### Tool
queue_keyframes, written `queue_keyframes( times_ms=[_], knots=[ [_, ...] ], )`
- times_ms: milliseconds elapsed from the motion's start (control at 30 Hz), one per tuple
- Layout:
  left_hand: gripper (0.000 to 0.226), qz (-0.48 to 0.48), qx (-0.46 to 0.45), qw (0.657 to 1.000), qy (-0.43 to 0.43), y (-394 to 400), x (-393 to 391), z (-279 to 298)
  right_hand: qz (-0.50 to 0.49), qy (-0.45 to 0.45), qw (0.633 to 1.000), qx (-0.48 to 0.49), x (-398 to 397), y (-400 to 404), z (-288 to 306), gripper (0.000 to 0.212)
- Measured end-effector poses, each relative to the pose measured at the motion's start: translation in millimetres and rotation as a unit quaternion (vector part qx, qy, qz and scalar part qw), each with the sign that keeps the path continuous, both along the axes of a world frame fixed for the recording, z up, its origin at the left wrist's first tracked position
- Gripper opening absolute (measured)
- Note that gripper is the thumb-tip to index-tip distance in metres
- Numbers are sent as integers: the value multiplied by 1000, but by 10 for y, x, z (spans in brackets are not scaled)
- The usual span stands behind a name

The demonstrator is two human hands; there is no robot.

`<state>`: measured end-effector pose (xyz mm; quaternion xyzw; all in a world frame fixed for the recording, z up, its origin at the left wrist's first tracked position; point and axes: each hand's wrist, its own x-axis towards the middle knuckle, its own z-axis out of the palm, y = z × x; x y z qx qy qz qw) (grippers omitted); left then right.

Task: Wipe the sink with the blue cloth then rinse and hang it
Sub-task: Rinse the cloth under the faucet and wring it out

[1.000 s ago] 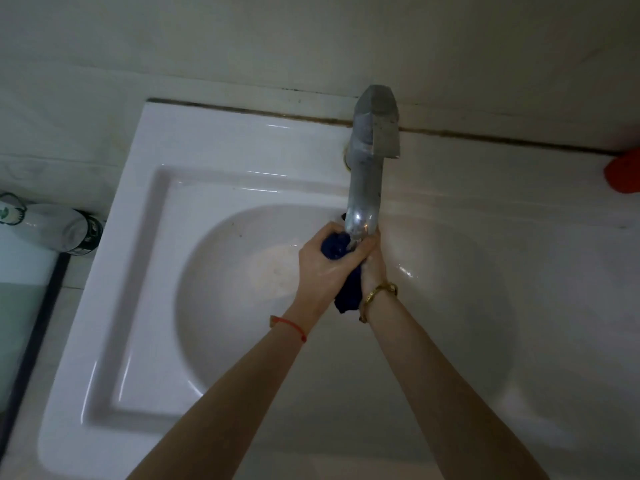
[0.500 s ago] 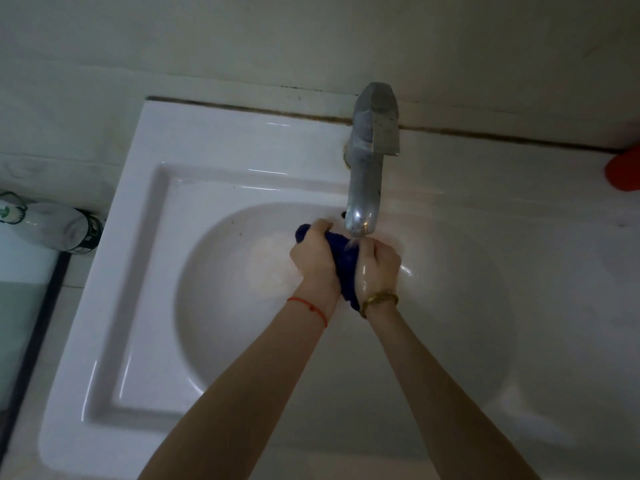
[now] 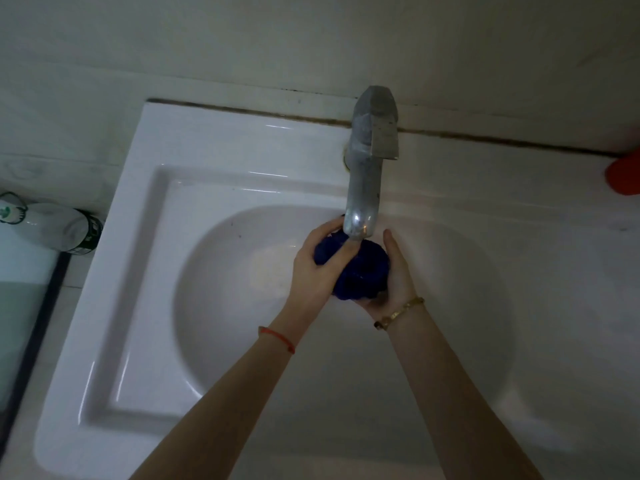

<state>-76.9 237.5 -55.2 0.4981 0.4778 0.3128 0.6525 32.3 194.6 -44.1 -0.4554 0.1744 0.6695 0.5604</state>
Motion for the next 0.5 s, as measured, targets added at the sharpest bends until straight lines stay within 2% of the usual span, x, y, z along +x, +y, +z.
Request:
queue_keyframes(
  times_ms=[133, 233, 300, 500],
  knots=[
    [20, 10, 31, 999, -1, -66, 65, 3, 44, -123, 990, -60, -46, 150, 12, 56],
    [12, 49, 48, 998, -8, -47, 132, 31, 69, -135, 984, -93, -125, 271, 56, 51],
    [22, 78, 67, 995, 0, 6, 186, 26, 69, -163, 977, -117, -206, 330, 45, 43],
    [26, 185, 26, 982, -22, 88, 349, 137, -28, -346, 919, -187, -354, 389, -93, 13]
  ],
)
